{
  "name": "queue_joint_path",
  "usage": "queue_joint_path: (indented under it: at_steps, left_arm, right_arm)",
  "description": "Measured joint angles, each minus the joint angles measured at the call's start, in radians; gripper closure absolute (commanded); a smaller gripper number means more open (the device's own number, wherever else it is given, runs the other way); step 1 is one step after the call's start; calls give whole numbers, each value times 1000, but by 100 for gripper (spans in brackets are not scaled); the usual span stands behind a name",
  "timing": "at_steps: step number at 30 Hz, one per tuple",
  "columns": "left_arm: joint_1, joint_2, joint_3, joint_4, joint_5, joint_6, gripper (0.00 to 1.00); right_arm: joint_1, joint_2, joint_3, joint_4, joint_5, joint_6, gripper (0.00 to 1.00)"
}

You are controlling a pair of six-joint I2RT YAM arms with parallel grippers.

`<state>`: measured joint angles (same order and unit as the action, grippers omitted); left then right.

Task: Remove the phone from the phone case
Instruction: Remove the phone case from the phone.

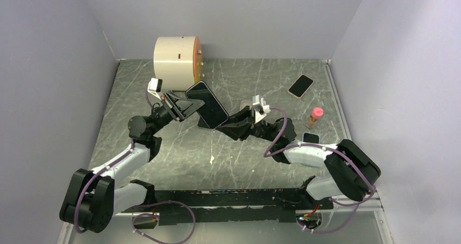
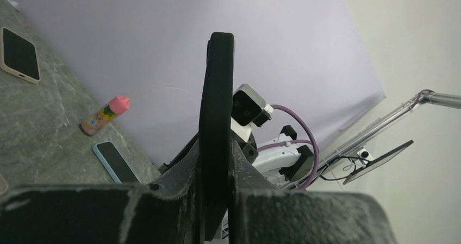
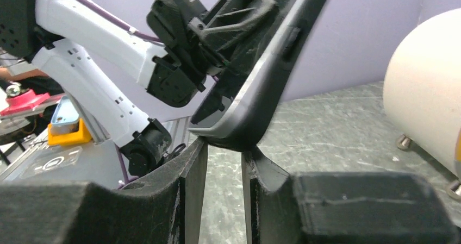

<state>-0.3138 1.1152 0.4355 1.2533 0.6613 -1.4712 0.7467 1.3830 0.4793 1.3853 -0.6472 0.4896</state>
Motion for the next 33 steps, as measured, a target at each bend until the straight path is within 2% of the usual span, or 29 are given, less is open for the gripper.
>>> queue_joint_path:
  at_steps: [8,14,33]
  left_arm:
    - [6,50,12,116,24,-20,98]
    - [9,61,14,135,39,-15,97]
    - [-6,21,34,-39,122,121,97]
  right_arm:
    - [-13,-23,4,-85,66,14,69]
    - [-22,-9,8,-90,62,61,68]
    - [-100,-26,8,-98,-18,188,61]
